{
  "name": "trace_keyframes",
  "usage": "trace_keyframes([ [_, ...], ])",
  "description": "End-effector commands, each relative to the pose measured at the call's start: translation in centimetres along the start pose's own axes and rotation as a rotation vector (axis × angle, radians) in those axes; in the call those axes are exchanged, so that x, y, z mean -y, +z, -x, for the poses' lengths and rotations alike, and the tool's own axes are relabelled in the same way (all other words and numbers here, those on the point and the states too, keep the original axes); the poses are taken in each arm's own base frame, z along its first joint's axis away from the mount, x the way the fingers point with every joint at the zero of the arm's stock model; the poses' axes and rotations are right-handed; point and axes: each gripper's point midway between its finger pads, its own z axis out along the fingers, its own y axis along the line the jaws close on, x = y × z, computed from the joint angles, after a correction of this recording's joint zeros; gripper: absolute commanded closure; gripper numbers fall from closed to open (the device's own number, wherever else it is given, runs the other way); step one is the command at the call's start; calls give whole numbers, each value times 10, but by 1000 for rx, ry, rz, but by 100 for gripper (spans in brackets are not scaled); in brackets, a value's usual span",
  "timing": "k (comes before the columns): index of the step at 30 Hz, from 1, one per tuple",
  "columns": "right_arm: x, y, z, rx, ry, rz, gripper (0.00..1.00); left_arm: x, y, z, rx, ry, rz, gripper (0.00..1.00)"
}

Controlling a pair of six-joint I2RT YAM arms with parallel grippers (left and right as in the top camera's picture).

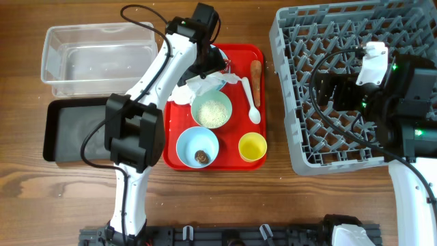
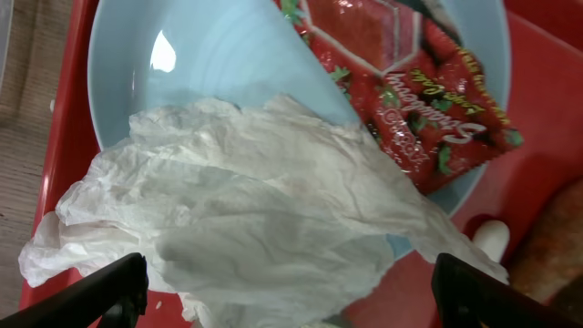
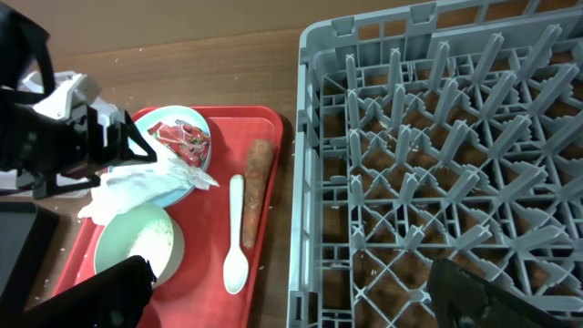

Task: Sort waste into correct bins and load items into the dishwasher rack
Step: 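Reach the left gripper to the blue plate and grasp the white tissue, then carry the tissue over the clear plastic bin and release it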

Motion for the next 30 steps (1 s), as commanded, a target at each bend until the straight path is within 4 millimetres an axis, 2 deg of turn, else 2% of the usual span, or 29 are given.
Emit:
trace_keyframes([
  [1,3,2,6,-2,10,-8,0,-8,17,4,0,-40,46,1],
  [7,8,17,-2,-51,28,-9,0,-11,34,-2,-32,-27,75,11],
  [9,8,17,-2,-52,28,-9,0,-12,37,-3,-35,-27,79,18],
  [13,8,17,-2,-52,27,-9,0,-12,38,-3,-35,-26,80,58],
  [14,8,17,-2,-53,27,-9,0,-12,38,-3,-35,-27,79,64],
  [15,8,17,-3,-58,29,-9,0,-12,38,-2,-34,-28,79,76],
  [16,8,17,-4,-60,30,-9,0,-12,38,-2,-32,-28,81,96],
  [19,8,17,-4,-62,30,-9,0,-10,32,3,-16,-1,64,96],
  [22,8,17,-4,-62,30,-9,0,3,-10,18,60,42,-10,96],
  [25,8,17,-4,-62,30,-9,0,13,-72,33,171,32,-108,96],
  [26,8,17,-4,-62,30,-9,0,11,-95,38,208,25,-137,96],
  [30,8,17,-4,-60,30,-9,0,-15,-144,61,308,15,-175,96],
])
